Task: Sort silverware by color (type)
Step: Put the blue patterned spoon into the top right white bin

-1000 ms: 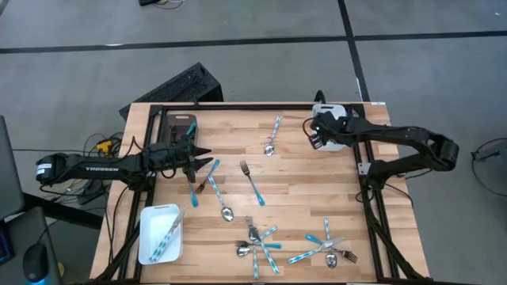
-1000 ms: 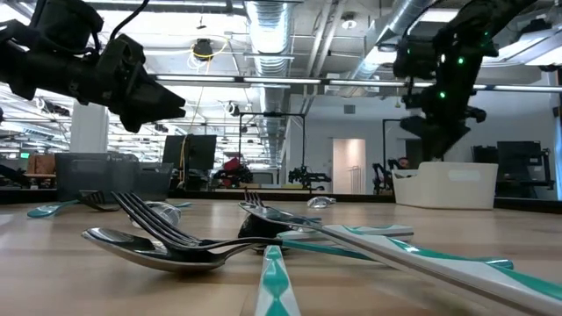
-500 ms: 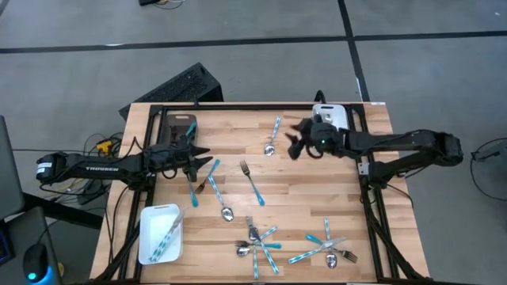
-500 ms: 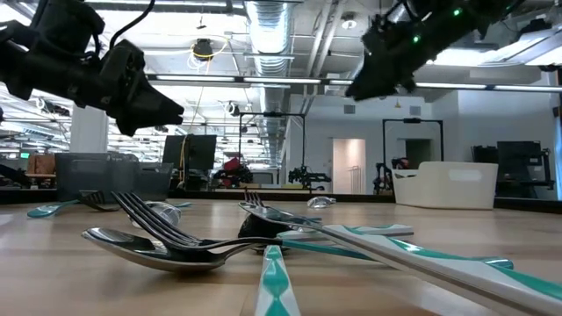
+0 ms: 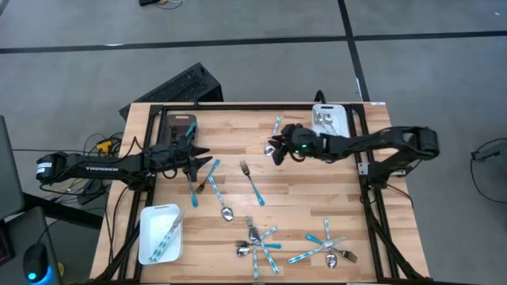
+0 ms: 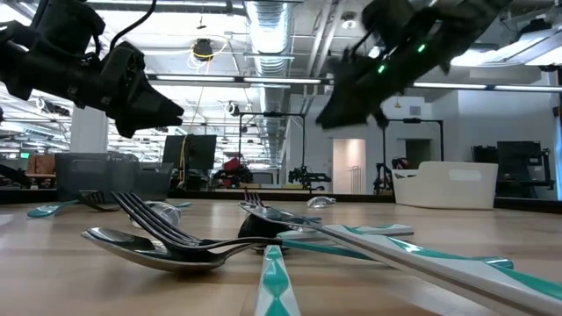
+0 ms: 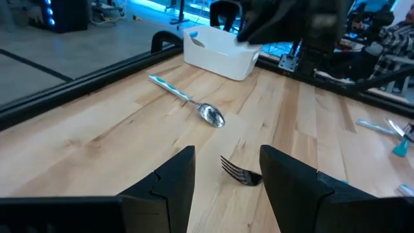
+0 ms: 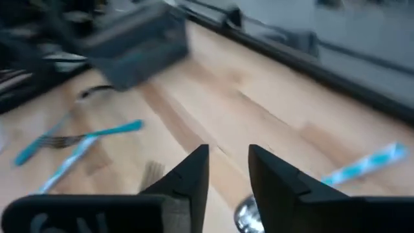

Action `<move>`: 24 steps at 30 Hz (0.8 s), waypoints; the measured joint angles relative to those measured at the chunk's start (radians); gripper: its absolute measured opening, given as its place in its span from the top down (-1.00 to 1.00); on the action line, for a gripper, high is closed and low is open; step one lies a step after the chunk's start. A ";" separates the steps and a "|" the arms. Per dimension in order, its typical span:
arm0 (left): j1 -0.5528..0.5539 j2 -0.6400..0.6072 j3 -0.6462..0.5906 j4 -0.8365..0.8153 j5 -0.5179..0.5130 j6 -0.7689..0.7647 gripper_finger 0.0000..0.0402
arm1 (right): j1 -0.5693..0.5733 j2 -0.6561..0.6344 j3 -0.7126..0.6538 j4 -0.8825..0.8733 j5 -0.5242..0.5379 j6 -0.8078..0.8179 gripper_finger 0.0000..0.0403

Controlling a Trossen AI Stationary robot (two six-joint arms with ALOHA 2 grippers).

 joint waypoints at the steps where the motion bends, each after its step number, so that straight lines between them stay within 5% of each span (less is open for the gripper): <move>1: 0.000 0.000 -0.004 0.003 -0.001 -0.006 0.20 | -0.001 0.034 0.009 0.001 0.018 0.029 0.38; 6: 0.000 0.000 -0.011 -0.037 -0.025 -0.008 0.20 | -0.022 0.171 0.079 -0.120 0.124 0.106 0.41; 24: 0.000 0.000 -0.011 -0.077 -0.107 0.008 0.20 | -0.166 0.498 0.409 -0.469 0.074 0.306 0.30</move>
